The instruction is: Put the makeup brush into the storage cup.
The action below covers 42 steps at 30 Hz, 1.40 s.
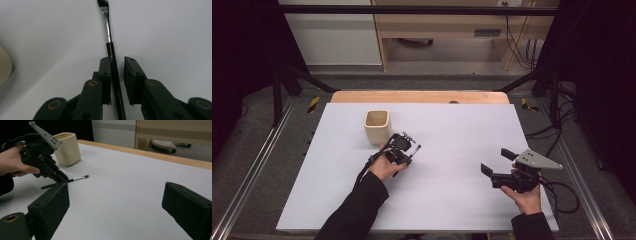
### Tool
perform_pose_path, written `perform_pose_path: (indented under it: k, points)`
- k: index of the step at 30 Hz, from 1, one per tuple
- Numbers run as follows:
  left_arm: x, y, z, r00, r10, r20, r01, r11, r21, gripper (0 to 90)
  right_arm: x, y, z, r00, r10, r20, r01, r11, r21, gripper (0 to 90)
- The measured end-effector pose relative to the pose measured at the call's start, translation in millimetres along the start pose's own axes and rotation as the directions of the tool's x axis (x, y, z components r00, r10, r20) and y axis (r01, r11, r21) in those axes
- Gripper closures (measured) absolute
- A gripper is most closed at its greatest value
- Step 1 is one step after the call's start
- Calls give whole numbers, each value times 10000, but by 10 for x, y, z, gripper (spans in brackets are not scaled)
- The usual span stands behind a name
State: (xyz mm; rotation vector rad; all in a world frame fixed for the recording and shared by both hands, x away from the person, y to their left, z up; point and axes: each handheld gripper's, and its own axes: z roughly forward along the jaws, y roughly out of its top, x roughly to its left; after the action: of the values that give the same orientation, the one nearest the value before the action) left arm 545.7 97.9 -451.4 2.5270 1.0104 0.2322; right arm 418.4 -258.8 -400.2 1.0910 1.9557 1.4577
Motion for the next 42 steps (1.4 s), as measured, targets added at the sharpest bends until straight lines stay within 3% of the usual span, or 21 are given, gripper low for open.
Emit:
perform_pose_path:
  k: [13,27,35,40,42]
  points:
    - [-12,3,2,10000,-75,-12,75,10000,4,836,4,-2,8,10000,27,-8,-27,10000,29,78]
    - [-51,0,-36,9996,245,-171,-249,9995,-211,839,0,-3,6,10000,-5,-22,5,10000,49,79]
    - [-50,-35,-229,9996,109,-279,-139,9937,-1115,839,-1,-4,4,10000,9,-18,-9,10000,46,79]
    - [-59,-98,-366,9994,-112,-323,48,9815,-1912,839,1,-5,7,10000,21,-17,-21,10000,44,79]
    - [-57,-136,-418,9990,-262,-373,170,9733,-2288,840,3,-6,11,10000,41,-6,-41,10000,55,79]
